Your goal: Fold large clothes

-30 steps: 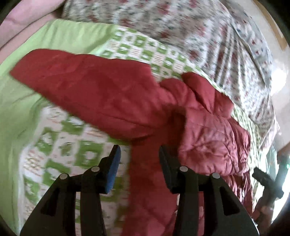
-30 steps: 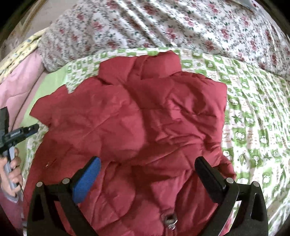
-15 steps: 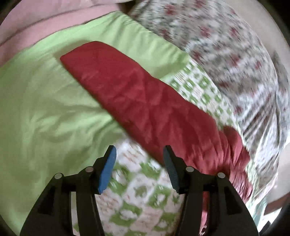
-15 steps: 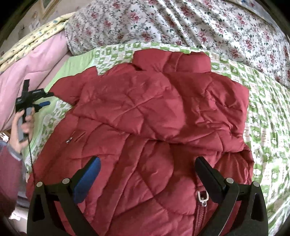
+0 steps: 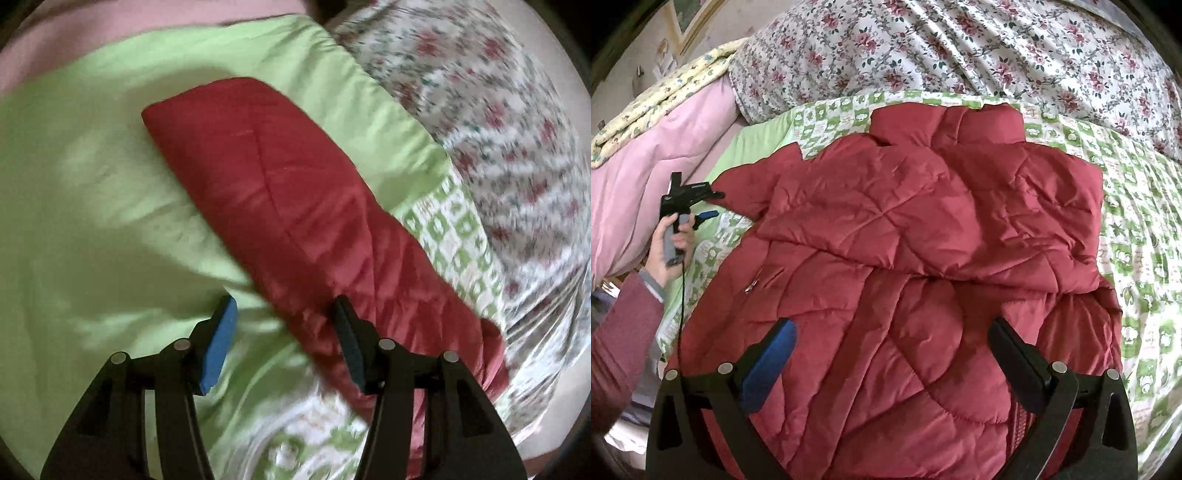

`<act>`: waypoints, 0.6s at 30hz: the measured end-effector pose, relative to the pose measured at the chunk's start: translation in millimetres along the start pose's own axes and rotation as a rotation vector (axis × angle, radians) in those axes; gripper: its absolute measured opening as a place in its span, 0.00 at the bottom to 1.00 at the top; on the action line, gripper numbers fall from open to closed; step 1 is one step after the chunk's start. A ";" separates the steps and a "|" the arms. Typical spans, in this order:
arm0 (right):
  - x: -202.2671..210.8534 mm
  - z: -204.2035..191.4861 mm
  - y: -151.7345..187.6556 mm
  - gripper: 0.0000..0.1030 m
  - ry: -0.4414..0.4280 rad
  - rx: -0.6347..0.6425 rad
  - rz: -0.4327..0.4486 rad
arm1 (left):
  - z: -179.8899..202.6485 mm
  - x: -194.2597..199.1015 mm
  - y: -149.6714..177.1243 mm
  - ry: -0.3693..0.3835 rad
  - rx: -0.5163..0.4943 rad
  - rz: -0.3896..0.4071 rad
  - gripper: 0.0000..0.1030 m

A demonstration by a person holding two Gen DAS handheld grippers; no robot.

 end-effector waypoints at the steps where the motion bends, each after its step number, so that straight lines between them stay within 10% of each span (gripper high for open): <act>1: 0.7 -1.2 0.6 1.00 0.000 0.006 0.001 | -3.7 -2.8 -6.0 0.014 0.020 0.004 0.51; 6: 1.3 -8.0 0.6 1.00 0.016 0.037 0.011 | -12.5 -8.4 -32.4 0.095 0.090 0.050 0.50; 9: 1.9 -11.0 0.2 1.00 0.017 0.051 0.015 | -7.4 -8.0 -37.8 0.110 0.069 0.056 0.13; 18: 0.9 -0.3 -1.9 1.00 0.003 0.007 0.031 | 73.1 70.3 3.3 0.181 -0.229 0.180 0.07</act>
Point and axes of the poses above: each gripper's, at about its wrist camera, not at the fingertips, and x roughly against the way its jaws point, z to its right, y to its underside, the point moved 9 cm from there along -x, roughly the way its jaws point, and after that the axes turned 5 degrees about -z, right-handed, at the moved point
